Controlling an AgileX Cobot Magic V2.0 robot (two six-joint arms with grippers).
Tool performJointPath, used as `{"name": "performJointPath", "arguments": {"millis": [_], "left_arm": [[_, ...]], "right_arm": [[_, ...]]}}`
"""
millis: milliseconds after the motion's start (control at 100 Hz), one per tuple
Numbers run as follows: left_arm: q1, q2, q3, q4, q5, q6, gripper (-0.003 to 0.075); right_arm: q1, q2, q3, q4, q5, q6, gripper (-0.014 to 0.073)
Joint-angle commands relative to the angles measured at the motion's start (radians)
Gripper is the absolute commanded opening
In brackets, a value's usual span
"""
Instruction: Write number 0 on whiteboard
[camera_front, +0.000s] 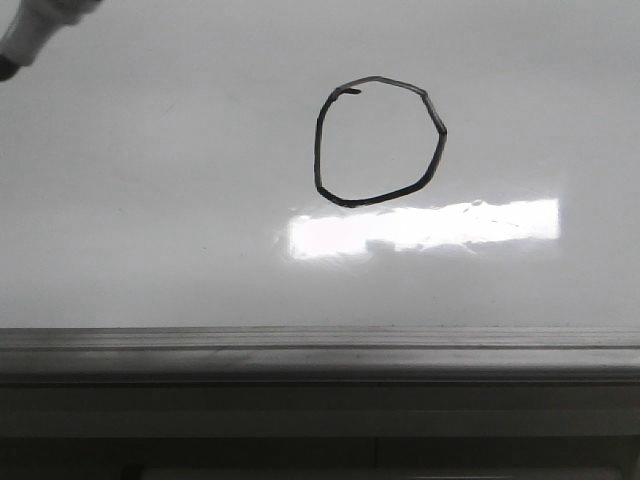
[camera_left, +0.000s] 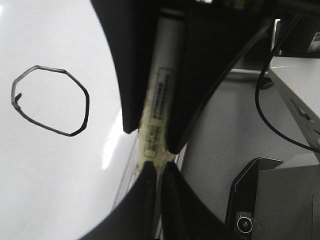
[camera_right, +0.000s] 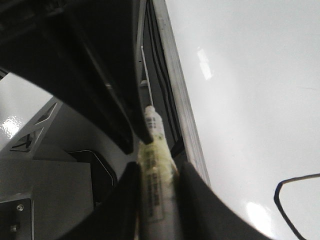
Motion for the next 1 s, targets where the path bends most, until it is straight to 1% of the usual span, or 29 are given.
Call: {"name": "performJointPath", "arguments": {"millis": [0, 80, 130, 200, 250, 300, 320, 370, 430, 480, 650, 720, 770, 990], "left_arm": [[0.001, -0.01, -0.03, 0.01, -0.048, -0.011, -0.0019], [0.001, -0.01, -0.03, 0.01, -0.048, -0.011, -0.001], [0.001, -0.01, -0.03, 0.01, -0.046, -0.011, 0.0031], [0.001, -0.01, -0.03, 0.01, -0.039, -0.011, 0.0154], [0.001, -0.01, -0.03, 0.01, -0.036, -0.011, 0.0281], [0.001, -0.01, -0.03, 0.014, -0.026, -0.011, 0.0373], [0.001, -0.01, -0.03, 0.014, -0.02, -0.011, 0.04], [0.001, -0.01, -0.03, 0.022, -0.004, -0.011, 0.0431], [0.001, -0.01, -0.03, 0.037, 0.012, -0.011, 0.0418], [0.001, -0.01, -0.03, 0.046, 0.018, -0.011, 0.0381], [0.001, -0.01, -0.03, 0.062, 0.005, -0.011, 0.0174], [0.001, -0.01, -0.03, 0.078, 0.002, -0.011, 0.0115], [0.001, -0.01, -0.03, 0.086, 0.002, -0.011, 0.0102], [0.001, -0.01, -0.03, 0.088, 0.012, -0.011, 0.0109]], "right_arm": [[0.002, -0.016, -0.03, 0.004, -0.082, -0.009, -0.0049], [0.002, -0.016, -0.03, 0.004, -0.082, -0.009, -0.0049], [0.002, -0.016, -0.03, 0.004, -0.084, -0.009, -0.0049], [0.002, -0.016, -0.03, 0.004, -0.084, -0.009, -0.0048], [0.002, -0.016, -0.03, 0.005, -0.086, -0.009, -0.0049], [0.002, -0.016, -0.03, 0.005, -0.086, -0.009, -0.0049], [0.002, -0.016, -0.03, 0.005, -0.086, -0.009, -0.0048], [0.002, -0.016, -0.03, 0.005, -0.086, -0.009, -0.0048], [0.002, -0.016, -0.03, 0.005, -0.088, -0.009, -0.0049], [0.002, -0.016, -0.03, 0.005, -0.09, -0.009, -0.0048], [0.002, -0.016, -0.03, 0.005, -0.096, -0.009, -0.0048], [0.002, -0.016, -0.03, 0.005, -0.098, -0.009, -0.0049], [0.002, -0.016, -0.03, 0.007, -0.102, -0.009, -0.0049], [0.002, -0.016, -0.03, 0.025, -0.112, -0.009, -0.0049]]}}
